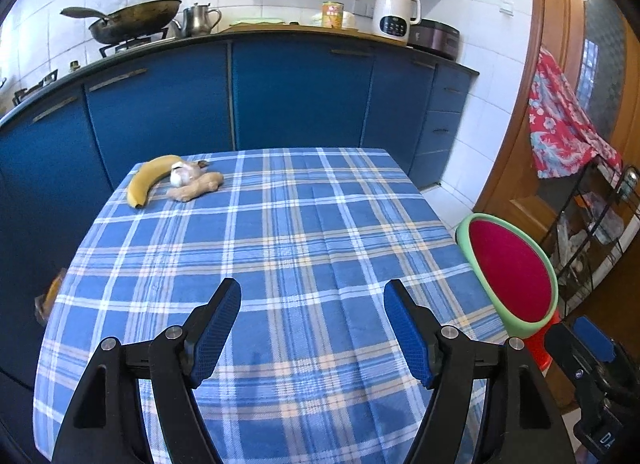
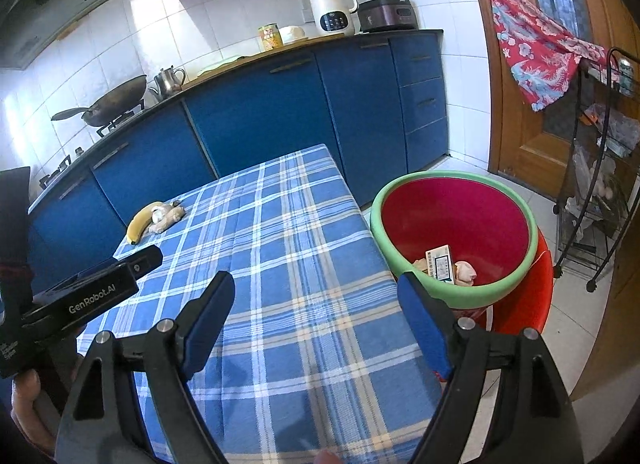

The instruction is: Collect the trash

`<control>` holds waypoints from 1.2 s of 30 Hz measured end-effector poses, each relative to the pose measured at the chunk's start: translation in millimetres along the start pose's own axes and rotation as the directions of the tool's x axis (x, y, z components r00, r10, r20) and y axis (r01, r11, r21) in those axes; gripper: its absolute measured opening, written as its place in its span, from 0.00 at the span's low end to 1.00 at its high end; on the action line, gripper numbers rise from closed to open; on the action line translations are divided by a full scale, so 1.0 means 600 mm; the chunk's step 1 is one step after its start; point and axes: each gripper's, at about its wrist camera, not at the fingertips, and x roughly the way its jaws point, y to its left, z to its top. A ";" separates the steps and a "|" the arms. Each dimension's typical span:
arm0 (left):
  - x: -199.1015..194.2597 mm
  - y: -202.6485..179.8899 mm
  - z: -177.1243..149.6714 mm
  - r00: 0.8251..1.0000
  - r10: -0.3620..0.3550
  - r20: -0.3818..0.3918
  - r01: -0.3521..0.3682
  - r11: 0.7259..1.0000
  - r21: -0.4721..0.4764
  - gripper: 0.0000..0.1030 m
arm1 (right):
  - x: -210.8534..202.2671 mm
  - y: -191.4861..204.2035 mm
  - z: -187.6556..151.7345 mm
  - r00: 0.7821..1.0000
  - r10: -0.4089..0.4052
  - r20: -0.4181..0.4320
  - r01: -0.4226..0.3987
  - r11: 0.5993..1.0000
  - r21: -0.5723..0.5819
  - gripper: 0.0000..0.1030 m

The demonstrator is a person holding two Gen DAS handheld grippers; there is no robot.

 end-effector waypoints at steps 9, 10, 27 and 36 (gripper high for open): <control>-0.013 0.008 -0.004 1.000 0.008 0.015 -0.008 1.000 -0.019 0.73 | -0.007 0.007 -0.001 1.000 0.007 0.006 -0.007 1.000 -0.013 0.81; -0.014 0.009 -0.005 1.000 0.010 0.017 -0.010 1.000 -0.020 0.73 | -0.007 0.008 -0.001 1.000 0.008 0.006 -0.008 1.000 -0.013 0.81; -0.027 0.011 -0.008 0.999 0.014 0.030 -0.013 1.000 -0.027 0.73 | -0.018 0.016 0.000 1.000 0.016 0.013 -0.016 1.000 -0.023 0.81; -0.029 0.011 -0.008 0.999 0.016 0.031 -0.015 1.000 -0.027 0.73 | -0.019 0.017 0.000 1.000 0.018 0.014 -0.018 1.000 -0.024 0.81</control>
